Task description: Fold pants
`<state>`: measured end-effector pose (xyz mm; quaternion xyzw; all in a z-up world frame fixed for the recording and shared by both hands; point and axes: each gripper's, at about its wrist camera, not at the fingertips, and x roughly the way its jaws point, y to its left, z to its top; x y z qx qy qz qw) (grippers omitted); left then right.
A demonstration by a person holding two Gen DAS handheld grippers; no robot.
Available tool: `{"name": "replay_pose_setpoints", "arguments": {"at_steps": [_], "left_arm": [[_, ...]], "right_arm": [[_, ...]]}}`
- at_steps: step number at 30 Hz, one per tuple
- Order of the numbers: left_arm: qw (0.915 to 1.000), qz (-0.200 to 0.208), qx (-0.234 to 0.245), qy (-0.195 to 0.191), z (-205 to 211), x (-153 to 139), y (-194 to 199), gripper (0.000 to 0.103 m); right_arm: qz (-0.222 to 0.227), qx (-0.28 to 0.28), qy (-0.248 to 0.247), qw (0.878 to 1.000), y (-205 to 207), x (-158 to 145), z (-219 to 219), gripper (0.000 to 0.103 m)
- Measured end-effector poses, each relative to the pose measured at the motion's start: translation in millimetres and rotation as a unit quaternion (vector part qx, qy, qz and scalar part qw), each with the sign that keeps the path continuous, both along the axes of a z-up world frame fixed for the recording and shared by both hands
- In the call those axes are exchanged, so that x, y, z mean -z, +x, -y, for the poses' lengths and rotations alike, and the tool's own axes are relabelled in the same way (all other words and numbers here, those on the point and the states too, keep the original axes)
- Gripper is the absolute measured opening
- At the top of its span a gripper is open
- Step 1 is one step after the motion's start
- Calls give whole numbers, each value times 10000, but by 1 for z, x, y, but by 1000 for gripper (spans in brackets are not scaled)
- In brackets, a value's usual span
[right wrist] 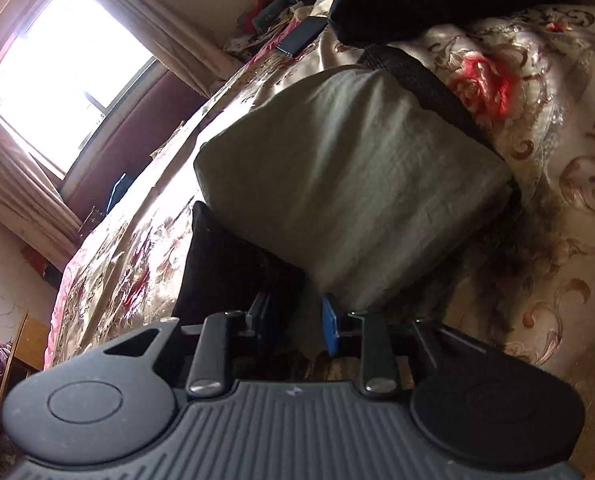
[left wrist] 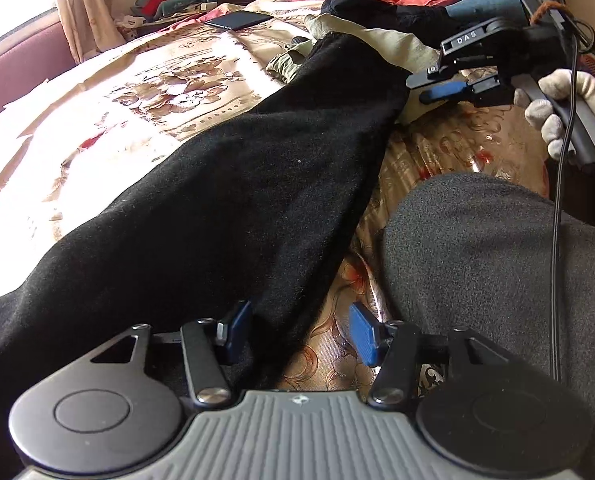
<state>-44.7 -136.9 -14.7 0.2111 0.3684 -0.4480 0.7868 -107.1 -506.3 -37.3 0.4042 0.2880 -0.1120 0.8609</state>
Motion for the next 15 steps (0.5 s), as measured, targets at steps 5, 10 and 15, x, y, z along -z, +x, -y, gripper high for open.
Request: {"name": "replay_pose_setpoints", "arguments": {"at_steps": [5, 10, 15], "left_arm": [[10000, -1, -8, 17, 1, 1, -1, 67], [10000, 2, 0, 28, 3, 1, -1, 67], [10000, 20, 61, 54, 4, 2, -2, 70]], "right_arm": [[236, -102, 143, 9996, 9, 4, -5, 23], [468, -118, 63, 9988, 21, -4, -4, 23], [277, -63, -40, 9996, 28, 7, -5, 24]]}}
